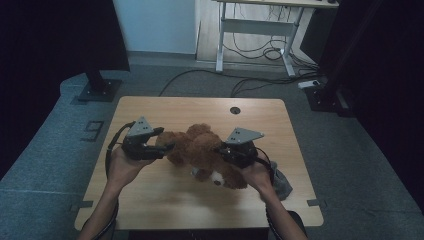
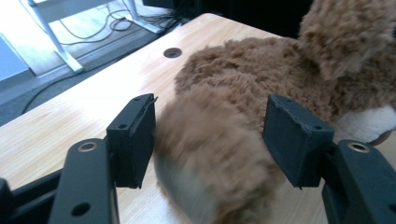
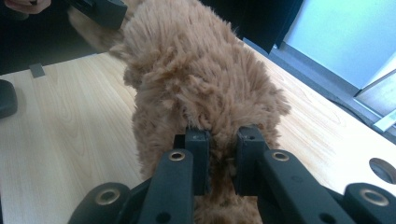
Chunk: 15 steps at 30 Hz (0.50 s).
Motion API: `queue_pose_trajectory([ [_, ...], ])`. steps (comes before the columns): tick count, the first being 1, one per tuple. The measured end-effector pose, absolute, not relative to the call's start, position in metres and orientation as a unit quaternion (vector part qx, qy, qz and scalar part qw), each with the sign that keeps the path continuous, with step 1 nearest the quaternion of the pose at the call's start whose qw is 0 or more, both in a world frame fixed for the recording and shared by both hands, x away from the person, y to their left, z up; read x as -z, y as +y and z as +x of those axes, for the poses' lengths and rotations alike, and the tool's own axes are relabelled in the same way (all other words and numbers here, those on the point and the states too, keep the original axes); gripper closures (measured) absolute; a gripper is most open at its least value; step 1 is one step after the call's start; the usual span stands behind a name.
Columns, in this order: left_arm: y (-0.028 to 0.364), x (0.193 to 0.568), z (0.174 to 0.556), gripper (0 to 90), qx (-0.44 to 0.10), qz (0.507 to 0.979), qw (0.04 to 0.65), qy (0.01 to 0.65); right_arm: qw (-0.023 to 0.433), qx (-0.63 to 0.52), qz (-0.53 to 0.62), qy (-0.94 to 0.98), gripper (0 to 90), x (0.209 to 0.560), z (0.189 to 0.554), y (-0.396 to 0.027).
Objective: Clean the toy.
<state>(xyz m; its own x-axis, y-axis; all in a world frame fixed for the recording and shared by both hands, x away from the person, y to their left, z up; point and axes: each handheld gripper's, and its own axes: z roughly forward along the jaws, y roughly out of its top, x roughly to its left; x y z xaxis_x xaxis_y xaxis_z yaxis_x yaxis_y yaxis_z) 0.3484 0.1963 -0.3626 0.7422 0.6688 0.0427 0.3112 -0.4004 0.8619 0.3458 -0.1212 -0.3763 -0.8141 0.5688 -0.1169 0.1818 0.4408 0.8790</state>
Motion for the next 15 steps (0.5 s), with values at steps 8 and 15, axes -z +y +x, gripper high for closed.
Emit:
queue_pose_trajectory([
  [8, 0.185, 0.354, 0.346, 31.4, -0.181, 0.819, 0.473, 0.271, 0.208, -0.478, 0.228, 0.822, 80.1, 0.374, 0.347, -0.12],
  [15, 0.159, 0.342, 0.345, 27.9, -0.142, 0.825, 0.502, 0.218, 0.2, -0.484, 0.218, 0.824, 80.2, 0.366, 0.346, -0.117],
])
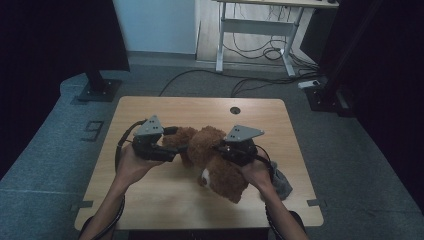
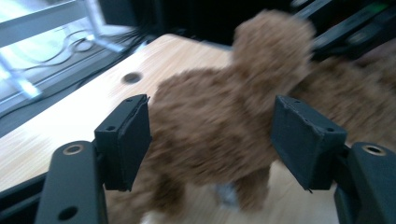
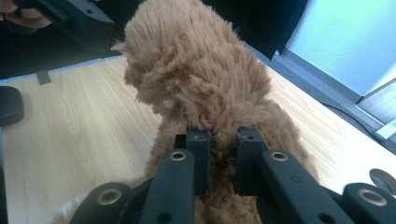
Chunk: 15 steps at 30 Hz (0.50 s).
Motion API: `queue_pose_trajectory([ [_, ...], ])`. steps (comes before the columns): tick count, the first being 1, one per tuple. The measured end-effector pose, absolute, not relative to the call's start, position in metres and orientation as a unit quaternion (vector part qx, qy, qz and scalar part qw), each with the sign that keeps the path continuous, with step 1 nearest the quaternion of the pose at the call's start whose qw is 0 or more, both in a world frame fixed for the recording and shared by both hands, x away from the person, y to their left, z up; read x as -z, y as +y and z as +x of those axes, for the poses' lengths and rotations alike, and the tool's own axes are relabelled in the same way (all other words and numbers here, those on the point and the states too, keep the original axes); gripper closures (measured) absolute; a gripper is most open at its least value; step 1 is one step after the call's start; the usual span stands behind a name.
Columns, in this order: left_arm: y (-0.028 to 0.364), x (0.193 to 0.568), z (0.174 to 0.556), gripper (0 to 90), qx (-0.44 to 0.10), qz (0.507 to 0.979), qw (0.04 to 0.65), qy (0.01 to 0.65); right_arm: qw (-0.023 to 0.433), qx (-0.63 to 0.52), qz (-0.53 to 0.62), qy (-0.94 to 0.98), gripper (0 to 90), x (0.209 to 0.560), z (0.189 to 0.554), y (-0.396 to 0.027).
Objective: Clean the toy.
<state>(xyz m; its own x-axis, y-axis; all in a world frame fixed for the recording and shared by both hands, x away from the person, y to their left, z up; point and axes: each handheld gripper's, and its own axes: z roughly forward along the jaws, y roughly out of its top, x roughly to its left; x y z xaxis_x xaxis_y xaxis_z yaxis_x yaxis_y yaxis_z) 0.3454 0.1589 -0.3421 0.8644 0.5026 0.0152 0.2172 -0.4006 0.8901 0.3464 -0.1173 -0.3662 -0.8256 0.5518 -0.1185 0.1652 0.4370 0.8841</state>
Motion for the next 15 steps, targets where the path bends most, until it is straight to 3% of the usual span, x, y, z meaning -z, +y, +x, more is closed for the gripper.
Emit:
queue_pose_trajectory([
  [10, 0.124, 0.331, 0.349, 30.9, -0.126, 0.843, 0.493, 0.174, 0.188, -0.482, 0.211, 0.829, 80.1, 0.368, 0.349, -0.112],
  [15, 0.113, 0.335, 0.356, 50.6, -0.125, 0.853, 0.474, 0.176, 0.184, -0.484, 0.206, 0.83, 79.9, 0.367, 0.348, -0.109],
])
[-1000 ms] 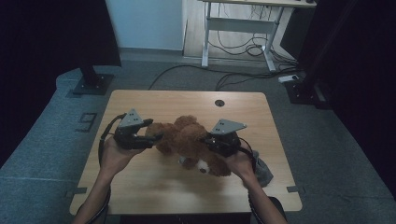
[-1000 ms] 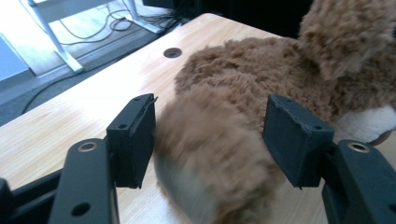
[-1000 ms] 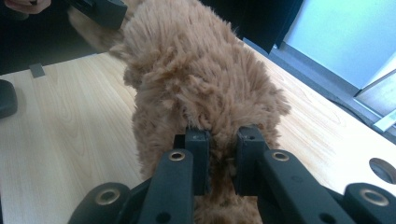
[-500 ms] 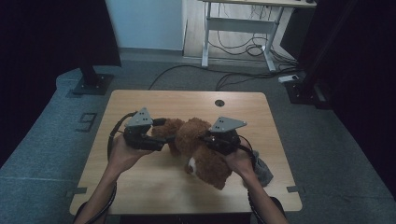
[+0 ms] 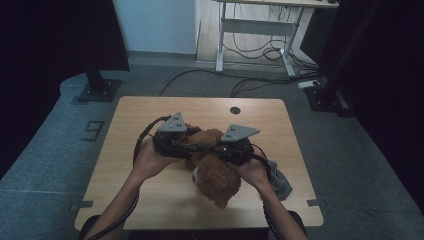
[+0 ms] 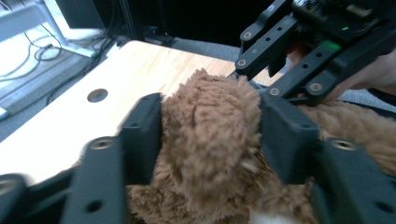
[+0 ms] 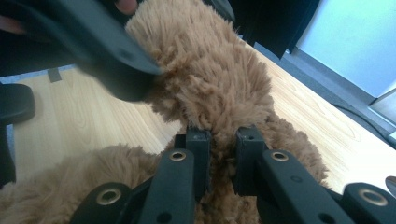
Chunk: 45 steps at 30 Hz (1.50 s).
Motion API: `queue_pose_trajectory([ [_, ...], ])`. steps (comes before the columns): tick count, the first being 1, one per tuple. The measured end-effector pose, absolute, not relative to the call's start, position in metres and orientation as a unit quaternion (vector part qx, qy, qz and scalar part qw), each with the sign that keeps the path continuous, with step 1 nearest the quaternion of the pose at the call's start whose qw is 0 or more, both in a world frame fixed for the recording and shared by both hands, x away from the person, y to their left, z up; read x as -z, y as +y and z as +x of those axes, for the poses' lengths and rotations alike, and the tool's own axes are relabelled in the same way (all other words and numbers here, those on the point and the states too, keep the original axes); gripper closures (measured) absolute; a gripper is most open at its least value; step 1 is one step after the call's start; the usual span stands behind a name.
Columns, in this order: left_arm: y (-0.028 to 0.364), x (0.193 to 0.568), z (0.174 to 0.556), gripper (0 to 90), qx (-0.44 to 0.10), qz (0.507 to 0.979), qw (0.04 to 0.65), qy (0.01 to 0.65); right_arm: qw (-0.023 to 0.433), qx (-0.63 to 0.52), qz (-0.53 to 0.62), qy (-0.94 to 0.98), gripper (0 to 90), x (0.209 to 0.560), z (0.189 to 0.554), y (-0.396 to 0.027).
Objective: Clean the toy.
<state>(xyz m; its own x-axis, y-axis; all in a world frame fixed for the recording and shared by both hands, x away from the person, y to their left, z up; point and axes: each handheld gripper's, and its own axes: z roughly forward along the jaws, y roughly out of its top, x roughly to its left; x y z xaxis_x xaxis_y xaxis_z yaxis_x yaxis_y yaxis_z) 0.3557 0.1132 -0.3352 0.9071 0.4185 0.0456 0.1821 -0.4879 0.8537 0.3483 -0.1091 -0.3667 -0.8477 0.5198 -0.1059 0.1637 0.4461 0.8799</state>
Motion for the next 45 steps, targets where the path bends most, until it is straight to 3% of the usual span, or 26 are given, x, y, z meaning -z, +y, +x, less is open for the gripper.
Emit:
queue_pose_trajectory([
  [3, 0.113, 0.335, 0.359, 67.8, -0.119, 0.854, 0.474, 0.177, 0.183, -0.48, 0.207, 0.833, 79.2, 0.367, 0.349, -0.109],
  [5, 0.112, 0.335, 0.36, 72.6, -0.121, 0.855, 0.473, 0.178, 0.175, -0.482, 0.211, 0.832, 77.8, 0.368, 0.351, -0.109],
  [9, 0.112, 0.335, 0.362, 75.6, -0.122, 0.851, 0.477, 0.182, 0.167, -0.481, 0.22, 0.832, 69.6, 0.368, 0.353, -0.112],
  [13, 0.11, 0.335, 0.365, 76.3, -0.138, 0.856, 0.462, 0.188, 0.157, -0.49, 0.232, 0.826, 53.8, 0.364, 0.356, -0.12],
  [16, 0.11, 0.335, 0.368, 76.4, -0.146, 0.857, 0.455, 0.194, 0.167, -0.492, 0.238, 0.821, 42.6, 0.36, 0.354, -0.13],
  [19, 0.111, 0.334, 0.37, 76.5, -0.145, 0.854, 0.459, 0.198, 0.181, -0.489, 0.251, 0.816, 36.9, 0.359, 0.352, -0.144],
  [30, 0.114, 0.32, 0.373, 76.6, -0.158, 0.847, 0.465, 0.202, 0.171, -0.463, 0.307, 0.813, 32.4, 0.408, 0.343, -0.186],
  [45, 0.118, 0.306, 0.377, 76.6, -0.176, 0.843, 0.464, 0.21, 0.112, -0.473, 0.311, 0.816, 31.4, 0.469, 0.322, -0.17],
])
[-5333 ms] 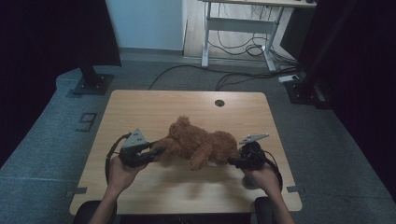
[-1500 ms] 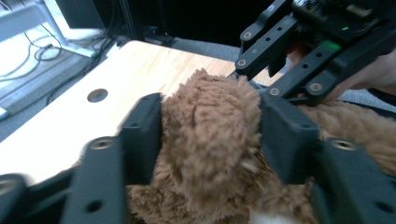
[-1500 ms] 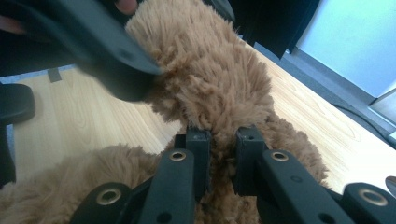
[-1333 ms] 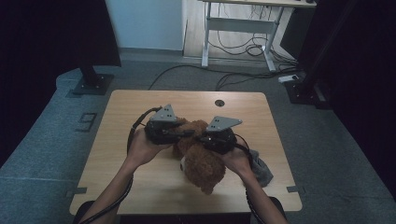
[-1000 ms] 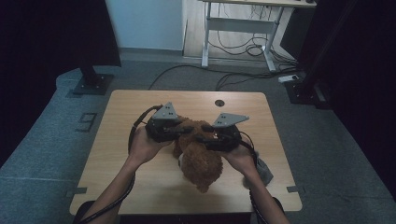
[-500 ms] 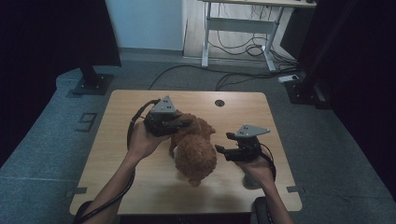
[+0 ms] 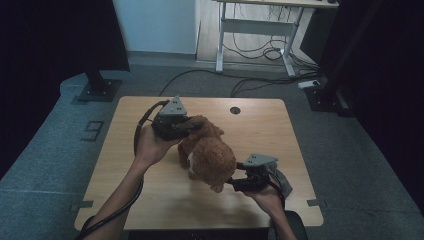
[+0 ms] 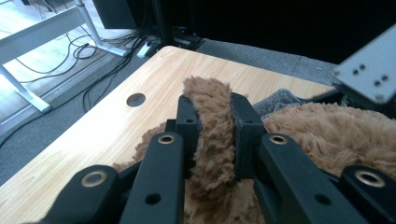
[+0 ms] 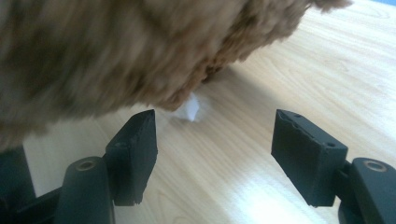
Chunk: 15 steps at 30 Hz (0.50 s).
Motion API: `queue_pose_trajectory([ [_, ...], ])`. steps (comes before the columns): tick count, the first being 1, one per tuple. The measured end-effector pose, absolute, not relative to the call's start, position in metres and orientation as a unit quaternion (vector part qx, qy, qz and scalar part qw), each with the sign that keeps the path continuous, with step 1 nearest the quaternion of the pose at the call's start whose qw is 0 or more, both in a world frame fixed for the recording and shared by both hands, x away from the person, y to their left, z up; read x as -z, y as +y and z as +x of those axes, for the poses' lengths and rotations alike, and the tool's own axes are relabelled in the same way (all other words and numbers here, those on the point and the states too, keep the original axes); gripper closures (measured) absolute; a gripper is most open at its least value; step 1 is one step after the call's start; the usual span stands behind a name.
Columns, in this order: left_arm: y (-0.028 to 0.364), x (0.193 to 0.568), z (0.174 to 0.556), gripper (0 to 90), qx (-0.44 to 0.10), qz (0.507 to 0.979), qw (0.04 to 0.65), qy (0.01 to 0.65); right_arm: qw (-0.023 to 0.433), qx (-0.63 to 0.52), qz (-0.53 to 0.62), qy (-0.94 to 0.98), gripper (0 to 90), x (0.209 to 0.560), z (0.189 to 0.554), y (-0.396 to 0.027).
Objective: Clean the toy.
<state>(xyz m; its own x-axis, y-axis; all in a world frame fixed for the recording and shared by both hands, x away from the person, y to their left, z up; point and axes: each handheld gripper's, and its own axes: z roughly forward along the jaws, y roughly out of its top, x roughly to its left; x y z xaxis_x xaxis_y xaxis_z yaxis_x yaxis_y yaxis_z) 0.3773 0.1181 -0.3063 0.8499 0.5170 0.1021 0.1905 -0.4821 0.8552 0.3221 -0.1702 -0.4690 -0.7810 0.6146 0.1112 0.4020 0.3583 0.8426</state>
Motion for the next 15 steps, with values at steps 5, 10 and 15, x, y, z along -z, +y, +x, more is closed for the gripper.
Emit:
queue_pose_trajectory([
  [5, 0.12, 0.304, 0.38, 76.6, -0.178, 0.841, 0.463, 0.215, 0.107, -0.478, 0.306, 0.816, 30.9, 0.47, 0.307, -0.165],
  [10, 0.12, 0.302, 0.383, 76.6, -0.178, 0.841, 0.461, 0.22, 0.107, -0.486, 0.295, 0.816, 30.3, 0.463, 0.289, -0.159],
  [15, 0.119, 0.301, 0.386, 76.6, -0.18, 0.841, 0.459, 0.224, 0.095, -0.49, 0.29, 0.816, 32.7, 0.455, 0.276, -0.153],
])
